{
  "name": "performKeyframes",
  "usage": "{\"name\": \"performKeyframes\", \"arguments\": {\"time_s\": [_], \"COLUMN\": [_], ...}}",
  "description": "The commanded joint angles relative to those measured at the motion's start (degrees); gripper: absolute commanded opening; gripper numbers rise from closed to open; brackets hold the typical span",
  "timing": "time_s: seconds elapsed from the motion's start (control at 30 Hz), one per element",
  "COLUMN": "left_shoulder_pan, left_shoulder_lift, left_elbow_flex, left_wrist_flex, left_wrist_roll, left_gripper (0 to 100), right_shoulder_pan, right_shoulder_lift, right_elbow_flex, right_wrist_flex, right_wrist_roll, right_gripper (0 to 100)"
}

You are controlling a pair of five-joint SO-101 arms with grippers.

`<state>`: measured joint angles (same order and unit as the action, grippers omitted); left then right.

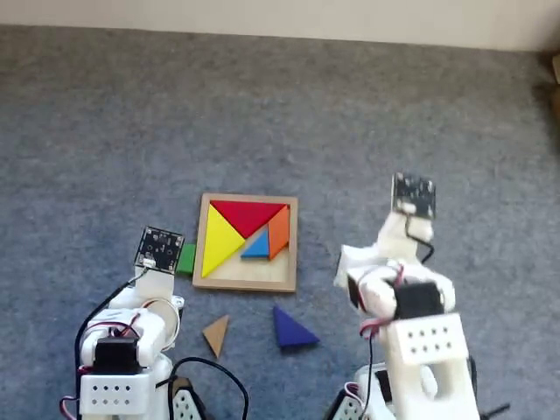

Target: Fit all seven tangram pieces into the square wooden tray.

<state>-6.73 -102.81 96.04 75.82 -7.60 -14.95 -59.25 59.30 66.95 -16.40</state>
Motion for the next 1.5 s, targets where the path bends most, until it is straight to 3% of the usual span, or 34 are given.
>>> {"name": "performKeyframes", "arguments": {"time_s": [0.0,0.4,0.5,0.87,1.47], "left_shoulder_pan": [-0.5,-0.5,-0.5,-0.5,1.4], "left_shoulder_lift": [-2.1,-2.1,-2.1,-2.1,-2.1], "left_elbow_flex": [1.2,1.2,1.2,1.2,1.1], "left_wrist_flex": [0.3,0.3,0.3,0.3,0.4], "left_wrist_roll": [-0.1,-0.1,-0.1,-0.1,-0.1], "left_gripper": [1,1,1,1,1], "right_shoulder_pan": [1.4,3.2,3.3,3.5,3.6], "right_shoulder_lift": [-12.2,-40.3,-46.0,-45.9,-45.9], "right_elbow_flex": [9.5,29.6,34.2,43.1,43.4], "right_wrist_flex": [-5.1,-5.2,-5.1,-5.1,-5.1], "right_wrist_roll": [0.7,0.8,4.1,6.0,6.0], "right_gripper": [0.9,0.9,0.9,0.9,0.9]}}
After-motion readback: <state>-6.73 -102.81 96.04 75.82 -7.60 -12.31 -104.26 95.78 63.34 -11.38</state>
